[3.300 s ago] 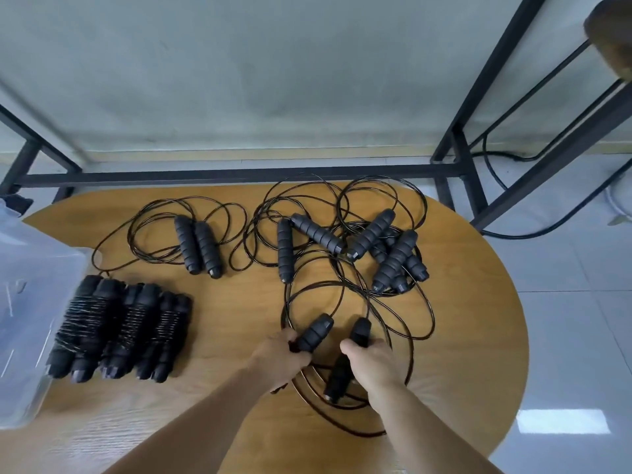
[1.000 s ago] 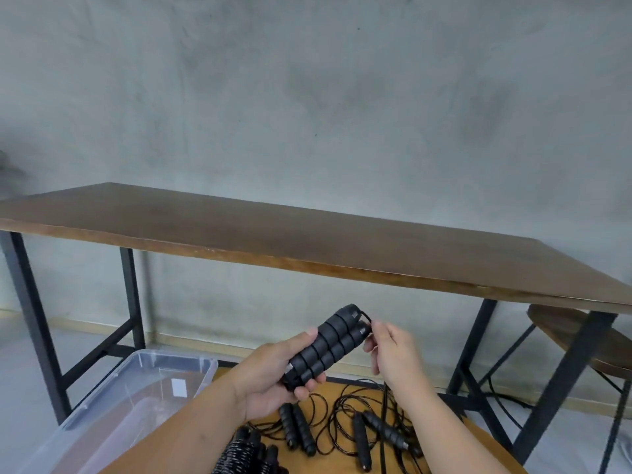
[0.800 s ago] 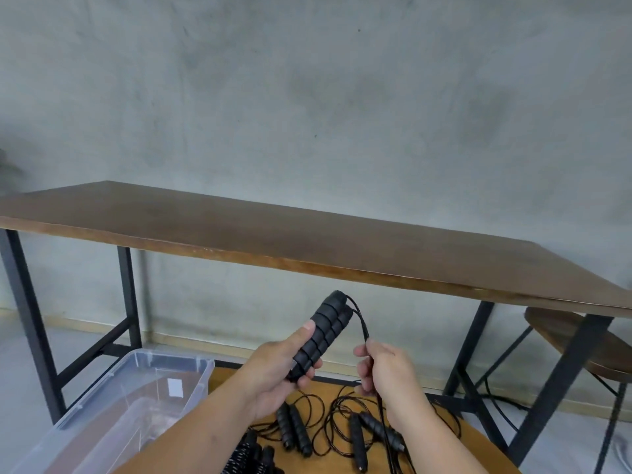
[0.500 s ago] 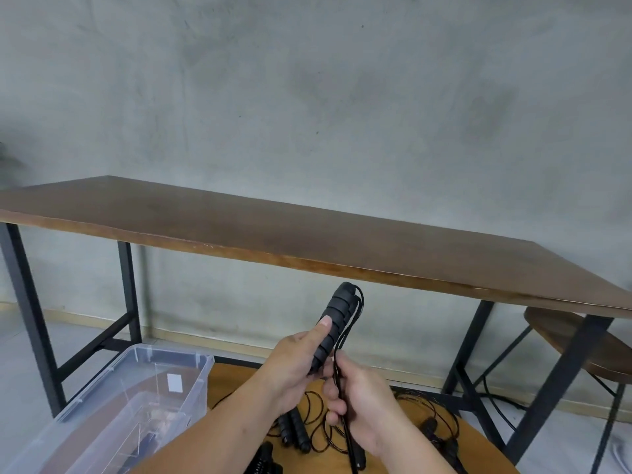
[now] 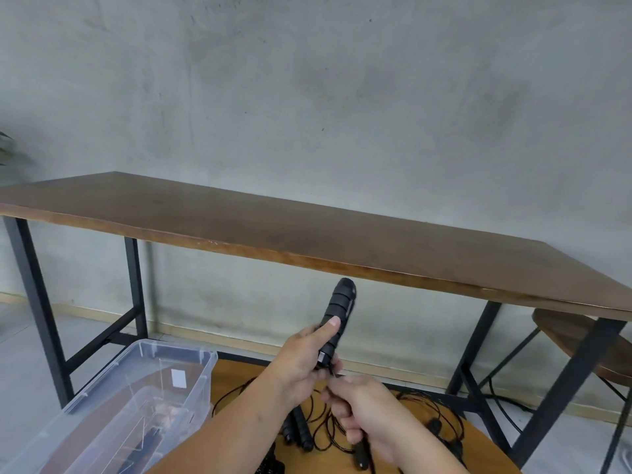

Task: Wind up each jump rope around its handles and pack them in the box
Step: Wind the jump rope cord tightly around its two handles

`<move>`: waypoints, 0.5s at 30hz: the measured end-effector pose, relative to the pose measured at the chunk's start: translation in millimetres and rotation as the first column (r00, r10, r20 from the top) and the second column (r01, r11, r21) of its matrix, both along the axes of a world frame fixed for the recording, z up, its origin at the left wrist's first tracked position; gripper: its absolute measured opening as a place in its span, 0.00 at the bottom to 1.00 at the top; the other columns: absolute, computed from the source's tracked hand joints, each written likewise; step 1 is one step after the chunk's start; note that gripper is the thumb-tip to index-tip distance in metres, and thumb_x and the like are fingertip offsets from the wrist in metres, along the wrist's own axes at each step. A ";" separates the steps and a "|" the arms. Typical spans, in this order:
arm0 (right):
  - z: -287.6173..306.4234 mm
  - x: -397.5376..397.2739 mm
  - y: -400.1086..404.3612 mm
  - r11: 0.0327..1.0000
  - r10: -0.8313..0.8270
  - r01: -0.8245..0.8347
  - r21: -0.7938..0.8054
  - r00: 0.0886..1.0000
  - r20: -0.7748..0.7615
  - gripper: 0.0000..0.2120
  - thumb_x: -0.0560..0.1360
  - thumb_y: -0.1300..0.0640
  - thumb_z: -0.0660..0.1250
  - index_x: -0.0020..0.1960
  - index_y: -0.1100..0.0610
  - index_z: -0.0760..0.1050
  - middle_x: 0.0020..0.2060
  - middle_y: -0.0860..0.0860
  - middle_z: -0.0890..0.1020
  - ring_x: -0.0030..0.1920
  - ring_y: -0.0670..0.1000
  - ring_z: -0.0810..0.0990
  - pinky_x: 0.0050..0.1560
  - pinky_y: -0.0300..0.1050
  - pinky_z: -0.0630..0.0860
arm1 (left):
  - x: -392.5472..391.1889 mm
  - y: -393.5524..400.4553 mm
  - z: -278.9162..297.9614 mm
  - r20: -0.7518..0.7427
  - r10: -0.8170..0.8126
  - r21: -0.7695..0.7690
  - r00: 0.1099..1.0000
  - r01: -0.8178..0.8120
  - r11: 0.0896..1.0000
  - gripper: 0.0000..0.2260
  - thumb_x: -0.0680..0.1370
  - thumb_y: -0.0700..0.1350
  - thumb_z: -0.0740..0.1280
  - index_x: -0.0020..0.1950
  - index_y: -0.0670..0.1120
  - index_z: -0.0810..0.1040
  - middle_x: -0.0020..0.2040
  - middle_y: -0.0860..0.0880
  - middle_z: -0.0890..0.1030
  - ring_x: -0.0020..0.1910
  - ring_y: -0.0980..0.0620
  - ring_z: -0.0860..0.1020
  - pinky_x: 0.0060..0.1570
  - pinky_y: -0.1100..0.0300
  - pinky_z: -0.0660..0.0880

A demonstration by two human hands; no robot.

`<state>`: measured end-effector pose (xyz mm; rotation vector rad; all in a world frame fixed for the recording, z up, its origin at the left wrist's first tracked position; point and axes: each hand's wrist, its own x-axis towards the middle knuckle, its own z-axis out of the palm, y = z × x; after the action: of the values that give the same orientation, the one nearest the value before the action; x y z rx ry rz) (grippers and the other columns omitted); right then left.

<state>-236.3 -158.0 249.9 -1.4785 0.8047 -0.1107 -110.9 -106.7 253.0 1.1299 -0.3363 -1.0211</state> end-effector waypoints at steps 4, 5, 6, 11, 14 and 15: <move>10.3 -11.4 -18.9 0.907 0.148 -0.212 -0.365 0.969 -0.196 0.14 0.80 0.49 0.62 0.49 0.58 0.81 0.30 0.47 0.72 0.29 0.47 0.66 0.31 0.41 0.63 | 9.6 5.0 -4.4 0.455 -0.098 0.145 0.885 0.035 0.989 0.14 0.78 0.51 0.70 0.61 0.47 0.77 0.41 0.48 0.79 0.38 0.52 0.75 0.41 0.61 0.73; 15.5 -11.2 -22.8 0.819 0.167 -0.294 -0.493 0.944 -0.285 0.14 0.79 0.47 0.63 0.47 0.56 0.82 0.32 0.48 0.74 0.32 0.47 0.70 0.35 0.43 0.67 | 9.7 5.4 -6.3 0.561 -0.141 0.173 0.816 0.050 0.984 0.13 0.78 0.51 0.70 0.60 0.49 0.78 0.44 0.49 0.81 0.41 0.53 0.77 0.42 0.63 0.73; 21.7 -11.9 -26.6 0.730 0.171 -0.360 -0.580 0.919 -0.355 0.14 0.78 0.46 0.65 0.45 0.54 0.82 0.33 0.48 0.76 0.34 0.47 0.73 0.38 0.43 0.69 | 10.3 5.6 -8.0 0.640 -0.174 0.193 0.749 0.063 0.979 0.12 0.78 0.52 0.70 0.60 0.51 0.78 0.47 0.49 0.82 0.44 0.54 0.78 0.45 0.64 0.73; 63.0 -28.3 -52.2 0.550 0.157 -0.442 -0.709 0.888 -0.432 0.10 0.77 0.45 0.67 0.41 0.47 0.83 0.37 0.44 0.82 0.37 0.42 0.77 0.38 0.39 0.72 | 21.8 12.8 -8.7 0.780 -0.335 0.311 0.528 0.136 0.941 0.15 0.77 0.53 0.71 0.63 0.56 0.76 0.51 0.57 0.84 0.50 0.63 0.80 0.54 0.65 0.74; 84.2 -30.5 -63.7 0.516 0.166 -0.418 -0.748 0.905 -0.391 0.08 0.77 0.46 0.68 0.46 0.48 0.85 0.42 0.45 0.84 0.44 0.45 0.81 0.47 0.45 0.80 | 12.5 15.1 1.2 0.797 -0.379 0.332 0.471 0.183 0.925 0.18 0.78 0.54 0.70 0.66 0.56 0.74 0.51 0.60 0.82 0.49 0.67 0.78 0.50 0.71 0.72; 90.7 -30.5 -66.2 0.508 0.162 -0.410 -0.757 0.909 -0.383 0.07 0.77 0.47 0.69 0.46 0.47 0.85 0.42 0.43 0.84 0.44 0.44 0.80 0.46 0.44 0.79 | 8.2 15.5 5.3 0.805 -0.387 0.333 0.449 0.198 0.922 0.18 0.78 0.55 0.69 0.67 0.56 0.74 0.51 0.60 0.82 0.49 0.68 0.78 0.49 0.73 0.71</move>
<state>-266.8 -224.3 340.6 -2.5871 0.7229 -0.0300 -102.7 -91.3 258.3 1.7739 -1.3292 -0.6947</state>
